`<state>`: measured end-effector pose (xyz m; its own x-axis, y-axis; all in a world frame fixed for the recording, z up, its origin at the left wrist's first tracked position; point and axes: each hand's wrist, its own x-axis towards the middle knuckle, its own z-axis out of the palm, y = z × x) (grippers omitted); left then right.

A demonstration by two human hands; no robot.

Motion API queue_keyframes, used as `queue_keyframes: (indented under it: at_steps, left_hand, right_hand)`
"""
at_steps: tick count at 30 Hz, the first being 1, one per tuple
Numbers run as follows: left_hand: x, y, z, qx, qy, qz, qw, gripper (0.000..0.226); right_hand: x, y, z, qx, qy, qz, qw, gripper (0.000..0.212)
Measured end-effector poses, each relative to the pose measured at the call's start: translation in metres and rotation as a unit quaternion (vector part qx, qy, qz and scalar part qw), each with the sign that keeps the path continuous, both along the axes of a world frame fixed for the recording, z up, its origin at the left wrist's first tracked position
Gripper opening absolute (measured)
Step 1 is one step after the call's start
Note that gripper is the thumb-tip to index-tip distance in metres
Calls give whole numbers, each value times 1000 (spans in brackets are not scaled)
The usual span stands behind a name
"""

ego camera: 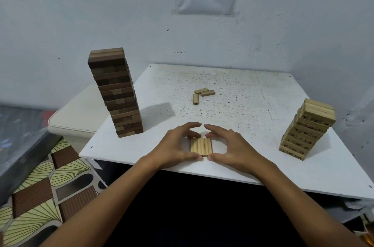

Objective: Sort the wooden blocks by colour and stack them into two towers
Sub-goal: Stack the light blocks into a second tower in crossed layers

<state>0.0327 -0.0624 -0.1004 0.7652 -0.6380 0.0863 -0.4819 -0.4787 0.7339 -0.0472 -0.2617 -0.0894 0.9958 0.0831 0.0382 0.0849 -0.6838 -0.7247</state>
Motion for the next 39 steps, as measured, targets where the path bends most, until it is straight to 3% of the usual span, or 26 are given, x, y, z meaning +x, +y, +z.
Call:
queue_keyframes:
  at_steps: [17,27,39]
  left_hand:
    - [3,7,0,-6,-25,3,1000,82]
    - [5,2,3,-23,2,5,1000,79]
    - [14,-46,105,-98,-91,-84,988,74]
  right_hand:
    - [7,1,-1,-13,36,-6,999,88]
    - [9,6,1,-24,6,-5,1000,76]
    - [-7,-31,96,-39,-130,-57,989,71]
